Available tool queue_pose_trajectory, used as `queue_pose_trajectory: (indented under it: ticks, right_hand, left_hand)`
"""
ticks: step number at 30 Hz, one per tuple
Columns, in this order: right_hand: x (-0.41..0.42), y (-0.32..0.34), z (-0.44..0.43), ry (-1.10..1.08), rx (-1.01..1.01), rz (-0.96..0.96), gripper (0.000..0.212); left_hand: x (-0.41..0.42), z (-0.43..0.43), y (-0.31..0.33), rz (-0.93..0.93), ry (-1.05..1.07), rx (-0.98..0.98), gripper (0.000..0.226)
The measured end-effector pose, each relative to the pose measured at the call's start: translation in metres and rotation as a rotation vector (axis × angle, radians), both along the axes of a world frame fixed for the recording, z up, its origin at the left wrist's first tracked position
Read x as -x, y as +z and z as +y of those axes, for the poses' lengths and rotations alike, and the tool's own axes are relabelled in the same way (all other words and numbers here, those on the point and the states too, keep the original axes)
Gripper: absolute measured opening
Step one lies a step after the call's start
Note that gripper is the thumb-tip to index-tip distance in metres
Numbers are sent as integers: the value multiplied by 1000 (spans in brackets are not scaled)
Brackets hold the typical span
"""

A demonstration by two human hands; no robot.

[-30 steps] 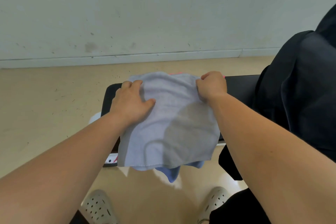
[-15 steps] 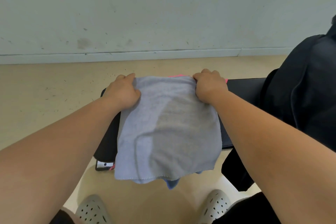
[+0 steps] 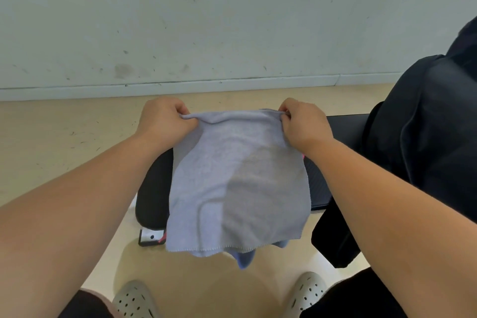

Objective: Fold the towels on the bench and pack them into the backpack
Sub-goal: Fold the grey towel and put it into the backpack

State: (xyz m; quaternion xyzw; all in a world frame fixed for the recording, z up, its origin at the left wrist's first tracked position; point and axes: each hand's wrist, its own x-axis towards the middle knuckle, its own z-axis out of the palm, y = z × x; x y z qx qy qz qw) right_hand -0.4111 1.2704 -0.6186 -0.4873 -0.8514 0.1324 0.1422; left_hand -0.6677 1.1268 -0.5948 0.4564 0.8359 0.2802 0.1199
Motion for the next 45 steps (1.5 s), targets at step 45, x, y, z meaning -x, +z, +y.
queue_pose_trajectory:
  ticks: [45]
  right_hand:
    - [-105, 184, -188, 249, 667, 547, 10]
  left_hand:
    - [-8, -235, 132, -714, -198, -340, 33]
